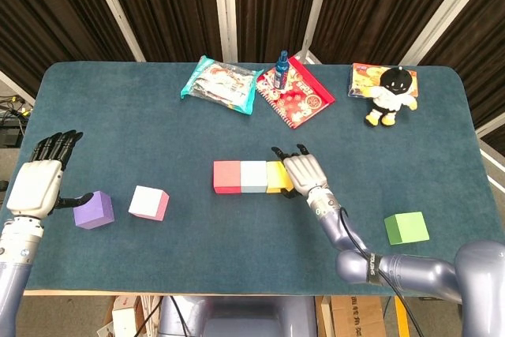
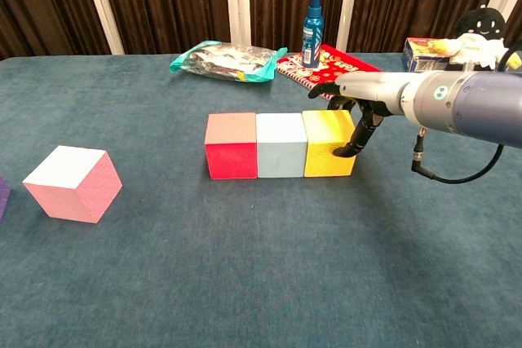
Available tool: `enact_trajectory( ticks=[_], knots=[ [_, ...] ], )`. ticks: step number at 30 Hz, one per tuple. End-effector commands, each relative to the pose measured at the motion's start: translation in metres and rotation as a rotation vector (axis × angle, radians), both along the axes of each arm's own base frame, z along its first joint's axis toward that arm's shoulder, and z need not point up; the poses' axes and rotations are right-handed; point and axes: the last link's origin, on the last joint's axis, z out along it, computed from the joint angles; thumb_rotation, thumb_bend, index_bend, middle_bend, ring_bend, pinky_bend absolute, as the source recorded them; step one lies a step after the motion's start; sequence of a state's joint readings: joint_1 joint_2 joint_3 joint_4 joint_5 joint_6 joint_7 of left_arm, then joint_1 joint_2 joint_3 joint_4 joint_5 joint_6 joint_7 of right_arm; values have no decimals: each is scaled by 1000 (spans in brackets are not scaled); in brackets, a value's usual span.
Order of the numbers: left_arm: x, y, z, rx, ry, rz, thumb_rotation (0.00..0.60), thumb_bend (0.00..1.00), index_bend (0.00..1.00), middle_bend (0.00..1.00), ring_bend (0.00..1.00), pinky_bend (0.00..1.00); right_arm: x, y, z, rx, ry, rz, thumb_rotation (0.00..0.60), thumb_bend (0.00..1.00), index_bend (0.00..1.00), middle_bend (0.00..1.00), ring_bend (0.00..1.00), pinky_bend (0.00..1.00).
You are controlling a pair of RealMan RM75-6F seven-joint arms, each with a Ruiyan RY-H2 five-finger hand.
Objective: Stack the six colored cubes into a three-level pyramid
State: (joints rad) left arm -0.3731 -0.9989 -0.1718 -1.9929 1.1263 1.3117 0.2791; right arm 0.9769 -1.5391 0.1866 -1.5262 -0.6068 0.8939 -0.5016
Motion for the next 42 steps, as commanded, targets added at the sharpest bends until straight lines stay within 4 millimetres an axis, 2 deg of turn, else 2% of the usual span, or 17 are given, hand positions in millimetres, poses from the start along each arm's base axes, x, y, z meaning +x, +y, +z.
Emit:
enact_trajectory(
  ticks=[1, 13, 20, 29, 36, 42],
  knots=[
    [0, 0, 0, 1, -1, 1, 600, 122, 0, 37, 0, 51, 0, -1, -1, -1, 3, 1, 600, 329, 0, 355, 284, 0],
    [-1, 0, -1, -3, -2, 3, 600, 122, 0, 37, 0, 51, 0, -1, -3, -11, 14, 2, 600, 328, 0, 348, 284, 0],
    [-1, 0, -1, -3, -1, 6, 600, 122, 0, 36, 0, 51, 0, -1, -3, -11, 18, 1, 600, 329, 0, 248, 281, 0],
    [-1, 0, 0, -3, -3, 6, 600, 122, 0, 36, 0, 51, 0, 0, -4, -11, 26, 4, 600, 329, 0, 190, 251, 0],
    [-1, 0, 0, -6, -6, 6, 600, 122, 0, 36, 0, 50, -2, 4, -2, -8, 28, -2, 600, 329, 0, 78, 174, 0],
    [1, -1, 1, -3, -13, 1, 600, 122, 0, 36, 0, 50, -3, 11, 3, -6, 19, -19, 600, 329, 0, 42, 127, 0]
  ],
)
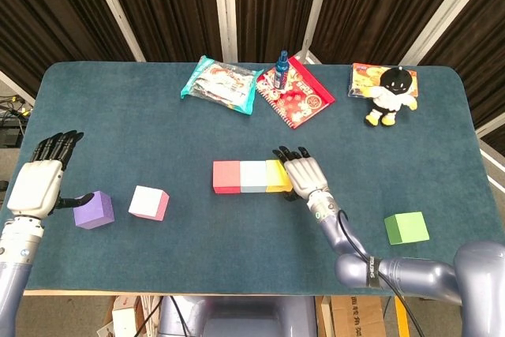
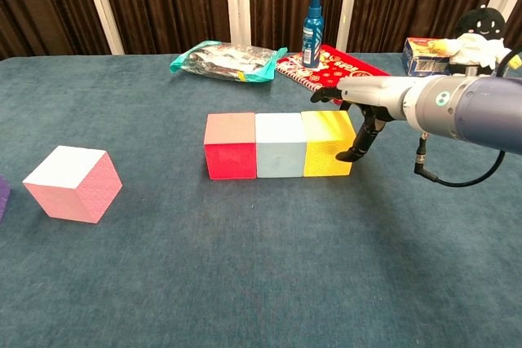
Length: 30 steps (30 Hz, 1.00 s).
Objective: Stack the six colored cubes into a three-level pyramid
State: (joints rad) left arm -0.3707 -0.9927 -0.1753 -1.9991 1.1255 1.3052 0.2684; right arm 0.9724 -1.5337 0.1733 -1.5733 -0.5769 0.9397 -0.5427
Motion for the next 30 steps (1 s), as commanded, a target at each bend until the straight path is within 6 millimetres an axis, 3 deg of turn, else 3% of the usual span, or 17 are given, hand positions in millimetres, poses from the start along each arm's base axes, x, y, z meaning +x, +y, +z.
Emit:
enact_trajectory(
  ticks=[1, 17, 30],
  knots=[
    [1, 0, 1, 2, -3, -2, 600, 122, 0, 36, 0, 51, -1, 4, 3, -4, -3, -10, 600, 329, 0, 39, 119, 0],
    [5, -3, 3, 5, -14, -21, 600, 122, 0, 36, 0, 51, -22, 31, 35, -38, -22, -47, 600, 329, 0, 53, 109, 0],
    [10, -7, 4, 3, -30, -35, 600, 122, 0, 36, 0, 51, -39, 48, 42, -20, -14, -83, 600, 328, 0, 79, 109, 0]
  ],
)
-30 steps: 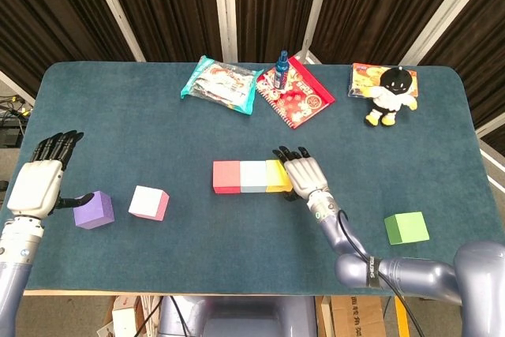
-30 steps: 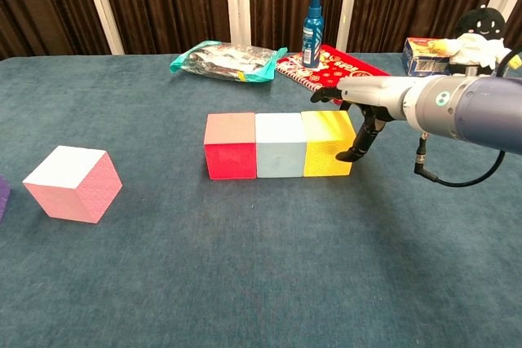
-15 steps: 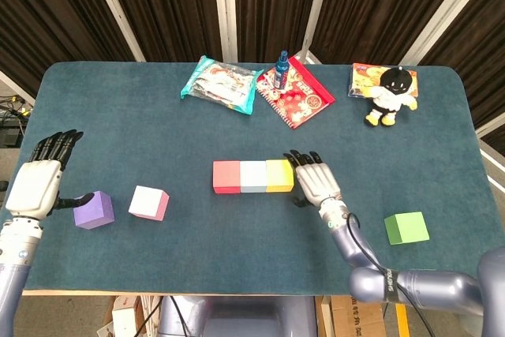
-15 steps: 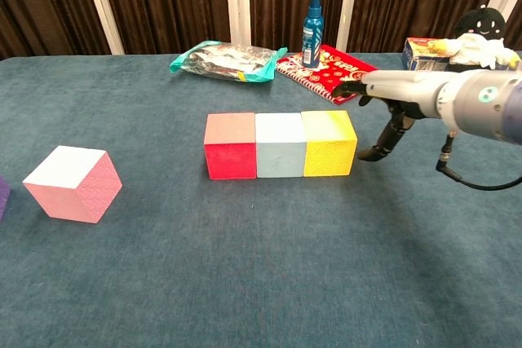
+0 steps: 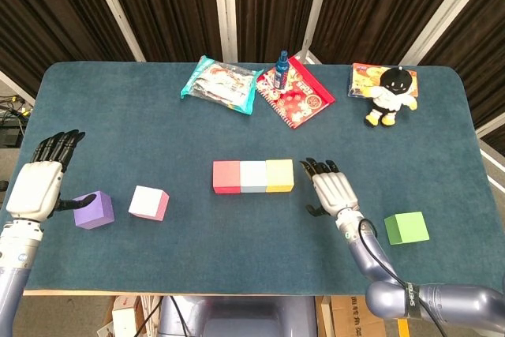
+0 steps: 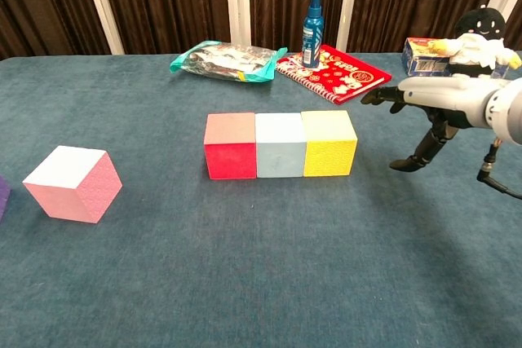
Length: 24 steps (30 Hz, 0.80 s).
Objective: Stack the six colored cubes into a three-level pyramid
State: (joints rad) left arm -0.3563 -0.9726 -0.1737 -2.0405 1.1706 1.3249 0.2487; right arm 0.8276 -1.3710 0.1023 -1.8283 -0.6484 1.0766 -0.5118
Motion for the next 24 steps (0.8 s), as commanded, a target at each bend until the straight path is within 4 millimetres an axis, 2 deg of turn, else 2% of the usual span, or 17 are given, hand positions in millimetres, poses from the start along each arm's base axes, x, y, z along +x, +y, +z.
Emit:
enact_trajectory(
  ticks=[1, 8, 16, 24],
  knots=[
    [0, 0, 0, -2, -2, -1, 600, 122, 0, 36, 0, 51, -3, 4, -1, 13, 1, -7, 600, 328, 0, 79, 109, 0],
    [1, -1, -1, -7, -1, -6, 600, 123, 0, 36, 0, 50, -8, 9, -4, 10, 10, -16, 600, 329, 0, 79, 107, 0],
    [1, -3, 0, -9, -2, -5, 600, 123, 0, 36, 0, 51, -28, 17, 26, -92, 39, -20, 600, 329, 0, 78, 80, 0],
    [2, -4, -2, -17, 4, -13, 600, 122, 0, 36, 0, 50, -50, 38, 48, -114, 24, -40, 600, 328, 0, 65, 47, 0]
  ],
)
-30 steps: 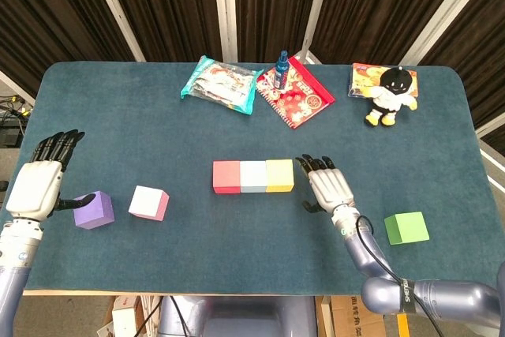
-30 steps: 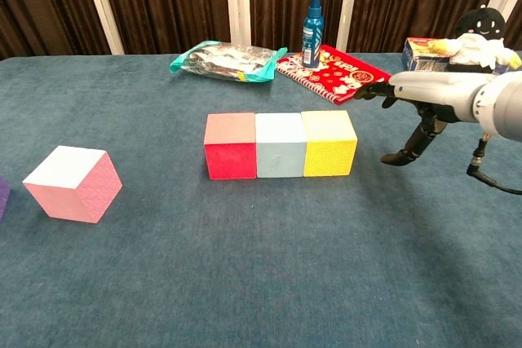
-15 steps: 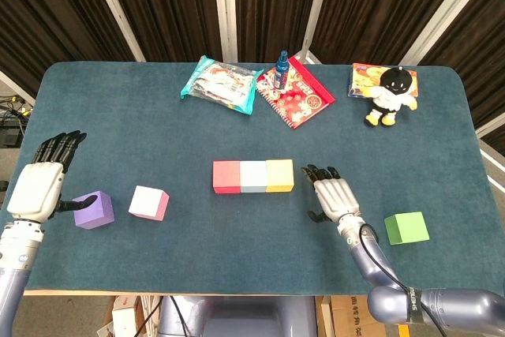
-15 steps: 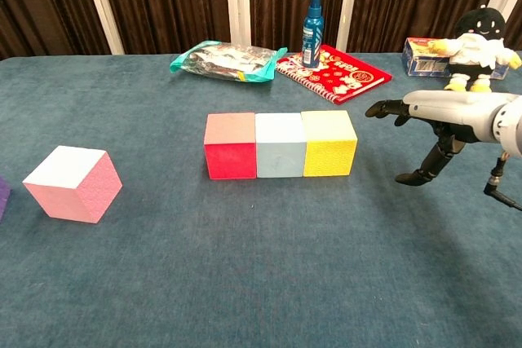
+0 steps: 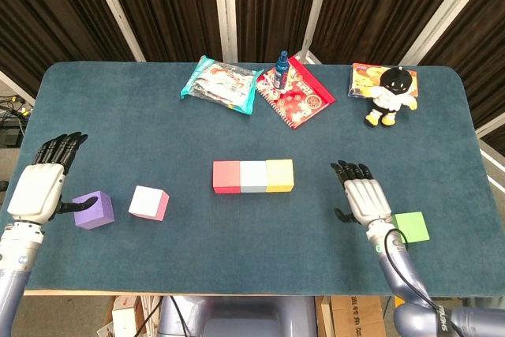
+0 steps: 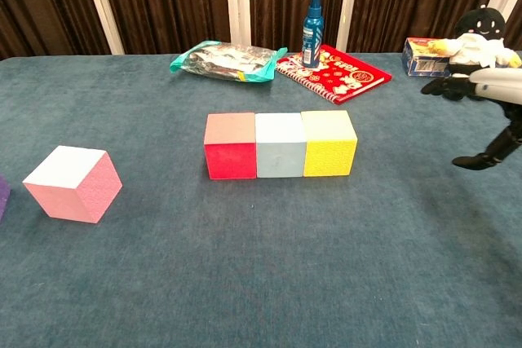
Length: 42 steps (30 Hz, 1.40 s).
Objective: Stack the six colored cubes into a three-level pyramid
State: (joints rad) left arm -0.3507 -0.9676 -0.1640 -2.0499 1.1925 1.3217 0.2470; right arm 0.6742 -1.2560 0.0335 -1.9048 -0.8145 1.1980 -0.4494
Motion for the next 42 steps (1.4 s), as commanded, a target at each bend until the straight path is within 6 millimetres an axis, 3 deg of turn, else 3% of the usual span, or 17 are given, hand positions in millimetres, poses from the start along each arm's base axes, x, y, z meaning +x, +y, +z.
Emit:
enact_trajectory(
  ticks=[1, 12, 20, 27, 42],
  knots=[
    [1, -1, -1, -3, 4, -3, 600, 122, 0, 36, 0, 51, -11, 12, 8, -7, -2, 1, 600, 328, 0, 59, 43, 0],
    [0, -3, -7, -16, 25, -7, 600, 122, 0, 36, 0, 51, -47, 43, 35, -146, 14, 48, 600, 329, 0, 0, 0, 0],
    [-1, -5, -26, -95, 65, 12, 600, 122, 0, 100, 0, 56, -58, 42, 37, -187, -43, 65, 600, 329, 0, 0, 0, 0],
    [1, 3, -40, -182, 149, 0, 600, 122, 0, 153, 7, 67, -58, 39, 37, -187, -66, 79, 600, 329, 0, 0, 0, 0],
    [8, 21, -95, -365, 316, -73, 600, 124, 0, 199, 21, 90, -58, 38, 38, -195, -105, 81, 600, 329, 0, 0, 0, 0]
  ],
)
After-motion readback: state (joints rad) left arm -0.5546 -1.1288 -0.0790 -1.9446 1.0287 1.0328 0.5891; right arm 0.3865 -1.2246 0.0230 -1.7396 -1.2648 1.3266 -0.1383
